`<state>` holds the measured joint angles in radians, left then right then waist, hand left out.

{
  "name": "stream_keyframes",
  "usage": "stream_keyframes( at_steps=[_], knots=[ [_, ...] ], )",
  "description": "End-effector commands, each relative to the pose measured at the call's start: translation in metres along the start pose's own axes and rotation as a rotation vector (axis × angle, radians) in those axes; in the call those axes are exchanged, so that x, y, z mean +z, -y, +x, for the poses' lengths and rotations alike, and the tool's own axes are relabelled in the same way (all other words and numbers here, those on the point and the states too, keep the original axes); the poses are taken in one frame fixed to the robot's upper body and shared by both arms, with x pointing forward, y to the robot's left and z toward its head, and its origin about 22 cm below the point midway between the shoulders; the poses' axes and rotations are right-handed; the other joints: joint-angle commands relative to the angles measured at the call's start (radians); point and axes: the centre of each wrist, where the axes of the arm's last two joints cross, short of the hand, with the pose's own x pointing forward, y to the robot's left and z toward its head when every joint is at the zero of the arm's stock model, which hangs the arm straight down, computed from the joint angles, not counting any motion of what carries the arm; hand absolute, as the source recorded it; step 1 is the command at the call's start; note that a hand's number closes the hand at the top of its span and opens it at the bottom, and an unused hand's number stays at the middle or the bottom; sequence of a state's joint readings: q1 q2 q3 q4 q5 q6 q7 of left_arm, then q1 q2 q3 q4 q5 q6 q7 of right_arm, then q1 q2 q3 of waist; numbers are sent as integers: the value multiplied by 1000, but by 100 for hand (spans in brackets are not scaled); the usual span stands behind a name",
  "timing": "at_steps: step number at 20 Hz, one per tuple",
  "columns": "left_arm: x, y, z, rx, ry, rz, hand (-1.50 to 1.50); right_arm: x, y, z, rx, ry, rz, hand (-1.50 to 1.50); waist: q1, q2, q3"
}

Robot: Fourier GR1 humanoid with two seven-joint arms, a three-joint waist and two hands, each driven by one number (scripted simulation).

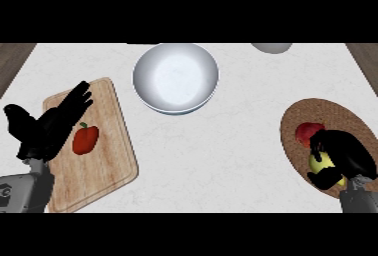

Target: Pick the lemon from the placemat and place it in the bowl

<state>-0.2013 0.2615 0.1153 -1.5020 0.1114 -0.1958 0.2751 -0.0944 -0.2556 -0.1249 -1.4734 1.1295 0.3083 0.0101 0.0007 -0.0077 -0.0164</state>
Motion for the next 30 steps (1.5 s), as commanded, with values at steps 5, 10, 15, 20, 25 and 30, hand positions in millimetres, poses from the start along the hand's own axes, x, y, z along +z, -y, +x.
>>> stream_keyframes(
  at_steps=[5, 10, 15, 20, 25, 30],
  knots=[
    [4, -3, 2, 24, 5, 9, 0, 38, 67, 79, -20, 67, -40, 150, -5, 4, 15],
    [-16, -4, 12, 12, 1, 3, 0, 87, 104, 111, -18, 112, -93, 150, -13, 6, 15],
    [-3, -6, 14, 16, -1, 6, 0, 110, 149, 142, 41, 119, -175, 150, 2, 5, 15],
    [-1, -2, 2, 17, 1, 3, 0, 125, 177, 177, 69, 165, -211, 150, 2, 5, 15],
    [-15, 10, 13, 18, -11, -9, 0, 111, 199, 200, -105, 224, -211, 150, 3, 3, 15],
    [-10, 18, 9, -3, 5, -29, 0, 93, 220, 249, -182, 238, -196, 150, 13, 4, 15]
  ],
)
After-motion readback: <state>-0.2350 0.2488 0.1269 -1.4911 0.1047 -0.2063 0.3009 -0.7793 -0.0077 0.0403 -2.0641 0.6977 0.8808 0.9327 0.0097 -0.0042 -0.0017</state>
